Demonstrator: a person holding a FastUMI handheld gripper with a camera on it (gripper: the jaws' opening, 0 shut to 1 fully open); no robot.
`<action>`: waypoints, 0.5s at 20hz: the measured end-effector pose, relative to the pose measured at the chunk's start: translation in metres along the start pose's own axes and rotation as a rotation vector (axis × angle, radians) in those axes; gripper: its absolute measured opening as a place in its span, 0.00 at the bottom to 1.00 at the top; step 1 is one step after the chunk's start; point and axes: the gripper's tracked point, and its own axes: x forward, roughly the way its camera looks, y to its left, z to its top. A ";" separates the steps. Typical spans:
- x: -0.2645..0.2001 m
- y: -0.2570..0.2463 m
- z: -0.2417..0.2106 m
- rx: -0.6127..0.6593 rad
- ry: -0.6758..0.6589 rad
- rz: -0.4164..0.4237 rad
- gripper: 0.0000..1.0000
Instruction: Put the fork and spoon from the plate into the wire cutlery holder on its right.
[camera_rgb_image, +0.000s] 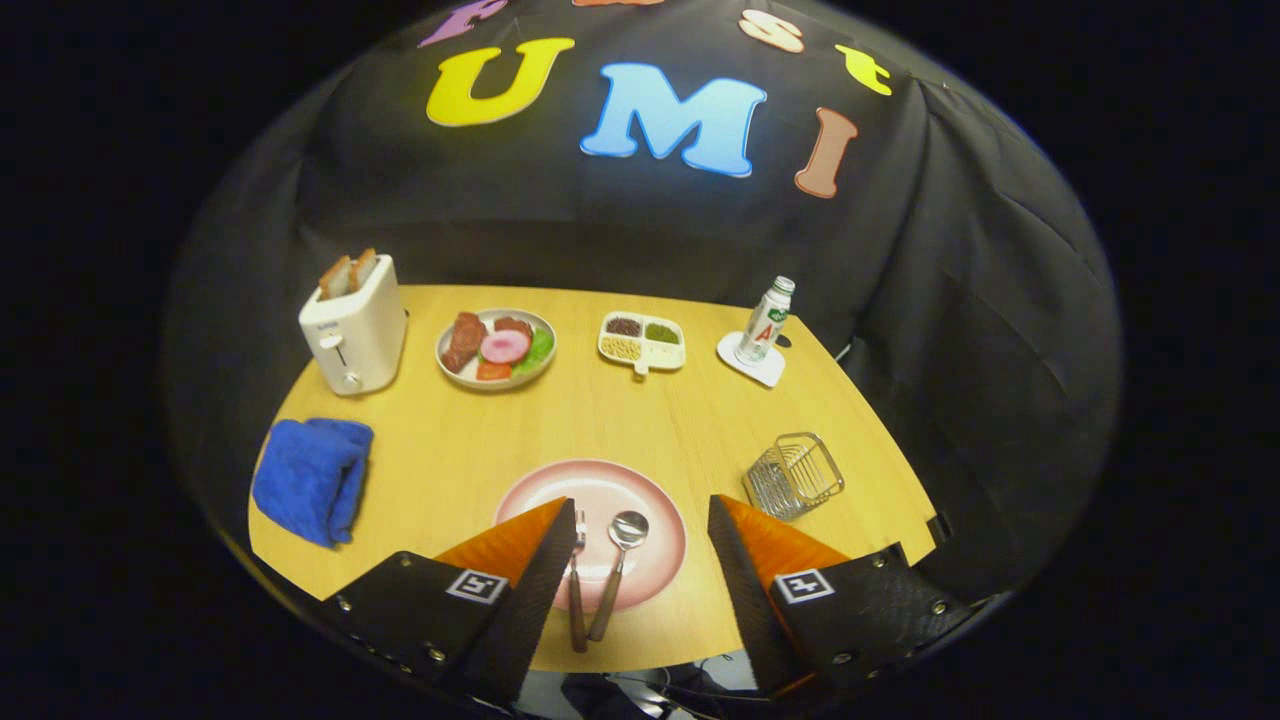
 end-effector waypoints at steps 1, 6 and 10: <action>0.006 -0.001 -0.005 -0.018 0.044 -0.015 0.75; 0.044 0.007 -0.037 -0.099 0.256 -0.040 0.59; 0.061 0.015 -0.070 -0.130 0.419 -0.036 0.58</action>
